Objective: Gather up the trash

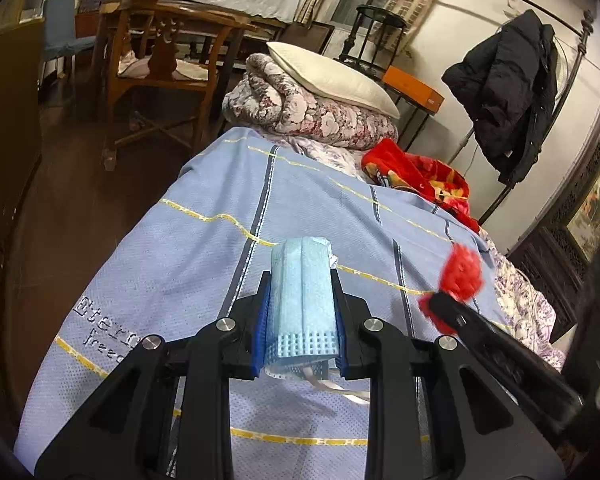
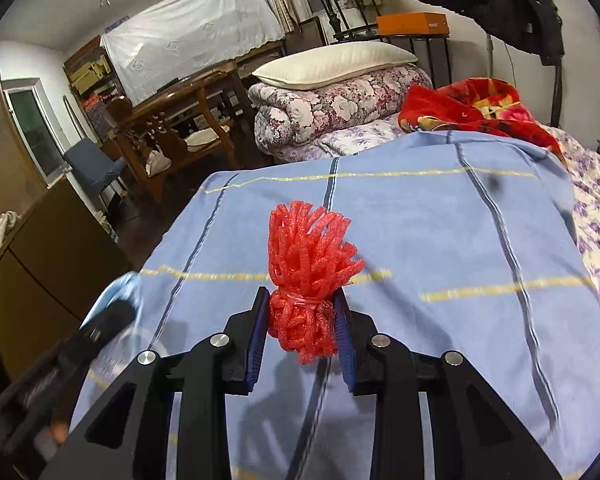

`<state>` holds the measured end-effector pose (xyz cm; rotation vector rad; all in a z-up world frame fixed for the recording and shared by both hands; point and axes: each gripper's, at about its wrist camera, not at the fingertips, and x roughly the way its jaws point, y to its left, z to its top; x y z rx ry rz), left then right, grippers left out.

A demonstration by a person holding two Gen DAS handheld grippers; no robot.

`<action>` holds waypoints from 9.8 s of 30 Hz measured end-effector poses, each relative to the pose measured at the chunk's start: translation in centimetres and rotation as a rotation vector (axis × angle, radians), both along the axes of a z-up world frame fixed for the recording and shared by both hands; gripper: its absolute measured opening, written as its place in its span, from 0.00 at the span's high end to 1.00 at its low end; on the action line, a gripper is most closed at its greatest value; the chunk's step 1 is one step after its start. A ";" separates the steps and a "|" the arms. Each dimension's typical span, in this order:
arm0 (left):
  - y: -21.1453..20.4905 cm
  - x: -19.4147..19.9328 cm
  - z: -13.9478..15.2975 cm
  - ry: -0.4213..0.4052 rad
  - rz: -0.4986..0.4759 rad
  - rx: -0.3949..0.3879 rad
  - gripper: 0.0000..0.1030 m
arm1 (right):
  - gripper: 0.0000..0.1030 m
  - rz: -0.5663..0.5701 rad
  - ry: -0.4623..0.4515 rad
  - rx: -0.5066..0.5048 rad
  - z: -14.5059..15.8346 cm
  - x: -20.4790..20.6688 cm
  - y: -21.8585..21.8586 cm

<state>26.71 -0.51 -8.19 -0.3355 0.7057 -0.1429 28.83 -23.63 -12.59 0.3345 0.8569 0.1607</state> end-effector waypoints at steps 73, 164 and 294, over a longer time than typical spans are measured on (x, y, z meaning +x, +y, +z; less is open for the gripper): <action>-30.4 -38.9 14.8 -0.472 -0.626 0.322 0.73 | 0.68 -0.285 -0.563 0.007 20.0 -48.8 -24.7; -39.5 -32.8 -12.2 0.035 -1.062 0.649 0.08 | 0.60 -0.364 0.488 0.048 -26.6 -43.0 -29.9; -40.6 -32.7 -13.2 0.087 -1.052 0.637 0.08 | 0.23 -0.361 0.516 -0.080 -11.6 -49.5 -27.0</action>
